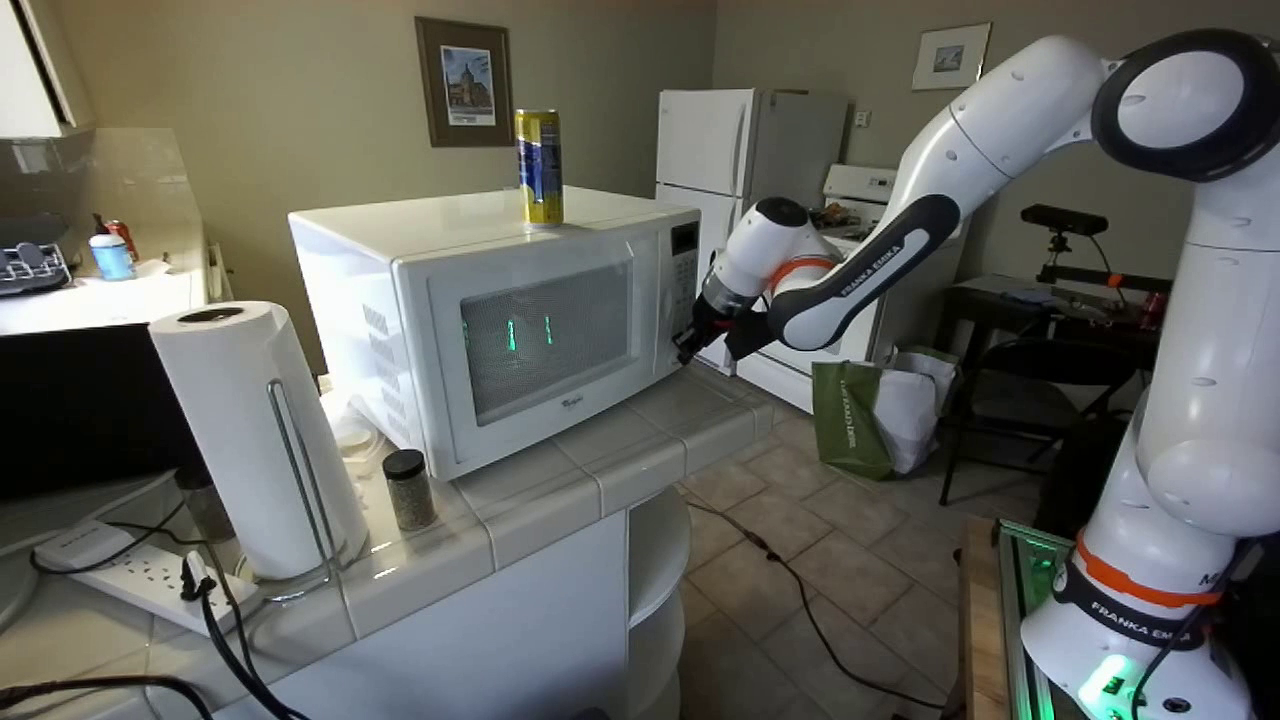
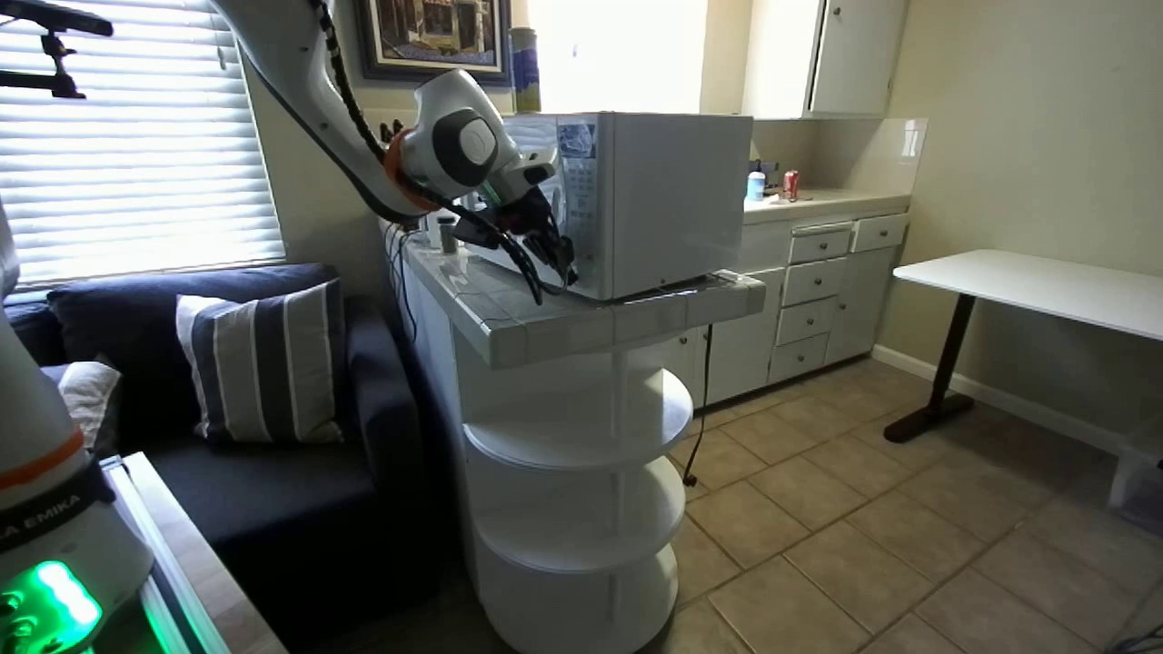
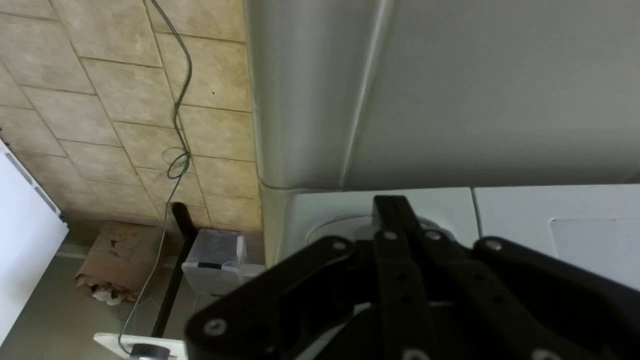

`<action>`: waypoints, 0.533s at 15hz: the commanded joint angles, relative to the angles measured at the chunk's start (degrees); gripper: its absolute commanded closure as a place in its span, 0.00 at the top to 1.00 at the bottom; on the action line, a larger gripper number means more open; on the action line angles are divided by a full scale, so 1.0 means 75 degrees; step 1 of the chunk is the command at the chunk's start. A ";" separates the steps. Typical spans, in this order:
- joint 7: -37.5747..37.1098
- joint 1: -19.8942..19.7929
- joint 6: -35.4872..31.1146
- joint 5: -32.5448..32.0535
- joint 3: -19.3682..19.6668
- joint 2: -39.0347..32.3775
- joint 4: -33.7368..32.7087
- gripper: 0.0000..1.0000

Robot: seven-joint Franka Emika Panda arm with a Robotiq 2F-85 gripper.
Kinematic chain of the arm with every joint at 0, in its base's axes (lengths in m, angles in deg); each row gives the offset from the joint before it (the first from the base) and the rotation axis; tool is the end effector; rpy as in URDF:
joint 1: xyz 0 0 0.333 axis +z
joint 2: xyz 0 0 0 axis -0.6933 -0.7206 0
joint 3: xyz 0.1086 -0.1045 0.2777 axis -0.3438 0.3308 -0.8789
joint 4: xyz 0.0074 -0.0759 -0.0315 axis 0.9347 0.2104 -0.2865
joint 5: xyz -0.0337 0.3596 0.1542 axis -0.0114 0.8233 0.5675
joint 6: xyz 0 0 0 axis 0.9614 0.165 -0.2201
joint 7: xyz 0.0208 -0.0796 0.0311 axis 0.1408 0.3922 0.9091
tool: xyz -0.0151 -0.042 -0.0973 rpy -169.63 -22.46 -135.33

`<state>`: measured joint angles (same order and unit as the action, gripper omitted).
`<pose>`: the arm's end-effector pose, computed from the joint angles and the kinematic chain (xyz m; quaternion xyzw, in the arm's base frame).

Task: Open the microwave door

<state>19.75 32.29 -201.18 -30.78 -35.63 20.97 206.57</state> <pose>0.5614 -0.0901 0.3566 0.9477 -0.1290 0.2778 0.0896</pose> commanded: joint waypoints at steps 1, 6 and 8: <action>-0.1036 0.0143 -0.0512 -0.1179 0.0421 -0.0345 -0.0368 0.00; -0.2177 0.0219 -0.0880 -0.2204 0.0610 -0.0450 -0.0533 0.00; -0.2476 0.0233 -0.0961 -0.2514 0.0670 -0.0487 -0.0631 0.00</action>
<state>5.69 33.29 -205.98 -45.21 -32.68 19.84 206.17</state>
